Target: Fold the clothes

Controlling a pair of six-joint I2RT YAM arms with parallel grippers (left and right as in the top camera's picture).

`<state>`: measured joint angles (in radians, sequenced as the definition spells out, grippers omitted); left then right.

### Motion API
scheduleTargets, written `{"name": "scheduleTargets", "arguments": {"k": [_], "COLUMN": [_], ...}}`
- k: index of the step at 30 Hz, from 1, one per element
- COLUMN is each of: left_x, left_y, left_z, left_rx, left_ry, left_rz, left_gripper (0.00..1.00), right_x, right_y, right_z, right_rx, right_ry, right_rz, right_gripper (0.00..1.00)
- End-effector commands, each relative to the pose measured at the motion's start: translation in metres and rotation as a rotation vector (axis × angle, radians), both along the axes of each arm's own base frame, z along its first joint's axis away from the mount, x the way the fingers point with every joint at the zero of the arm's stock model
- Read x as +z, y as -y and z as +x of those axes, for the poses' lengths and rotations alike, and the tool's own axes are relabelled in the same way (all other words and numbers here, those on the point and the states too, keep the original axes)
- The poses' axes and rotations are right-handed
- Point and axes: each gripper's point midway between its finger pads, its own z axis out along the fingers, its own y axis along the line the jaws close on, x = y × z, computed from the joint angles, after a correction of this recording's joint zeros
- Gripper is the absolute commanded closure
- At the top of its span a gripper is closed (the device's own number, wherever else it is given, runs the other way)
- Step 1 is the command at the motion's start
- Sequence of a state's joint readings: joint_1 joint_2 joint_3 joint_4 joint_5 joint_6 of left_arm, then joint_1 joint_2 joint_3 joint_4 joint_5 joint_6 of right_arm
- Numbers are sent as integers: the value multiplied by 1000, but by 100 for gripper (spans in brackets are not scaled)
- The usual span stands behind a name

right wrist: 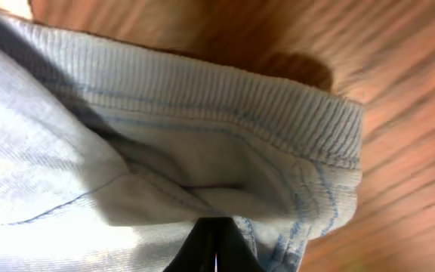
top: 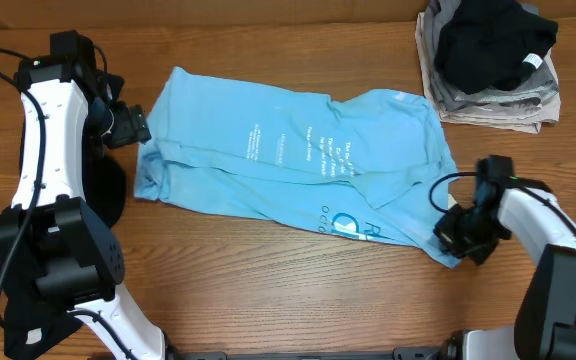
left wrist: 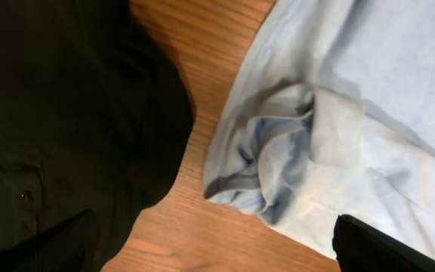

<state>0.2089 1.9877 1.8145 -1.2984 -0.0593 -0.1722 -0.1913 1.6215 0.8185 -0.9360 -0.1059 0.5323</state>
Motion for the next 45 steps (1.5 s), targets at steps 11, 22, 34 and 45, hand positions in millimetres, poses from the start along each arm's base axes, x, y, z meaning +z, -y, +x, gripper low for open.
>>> {"name": "scheduleTargets", "arguments": {"k": [11,22,34,45], "left_x": [45,79,-17,-69], "left_y": [64,96,90,81], "left_z": [34,139,224,239], "left_rx": [-291,-446,-496,-496], "left_ry": [169,476,541,511], "left_rz": [-183,-56,4,50], "left_gripper": [0,0,2,16], "right_x": [146,256,236,204], "right_y": [-8,-27,-33,-36], "right_z": [45,99,127,144], "right_rx": [254,474,512,521], "right_ry": [359,645,629,559], "right_rz": [49,-59,-75,-49], "right_gripper": [71,39,41,52]}}
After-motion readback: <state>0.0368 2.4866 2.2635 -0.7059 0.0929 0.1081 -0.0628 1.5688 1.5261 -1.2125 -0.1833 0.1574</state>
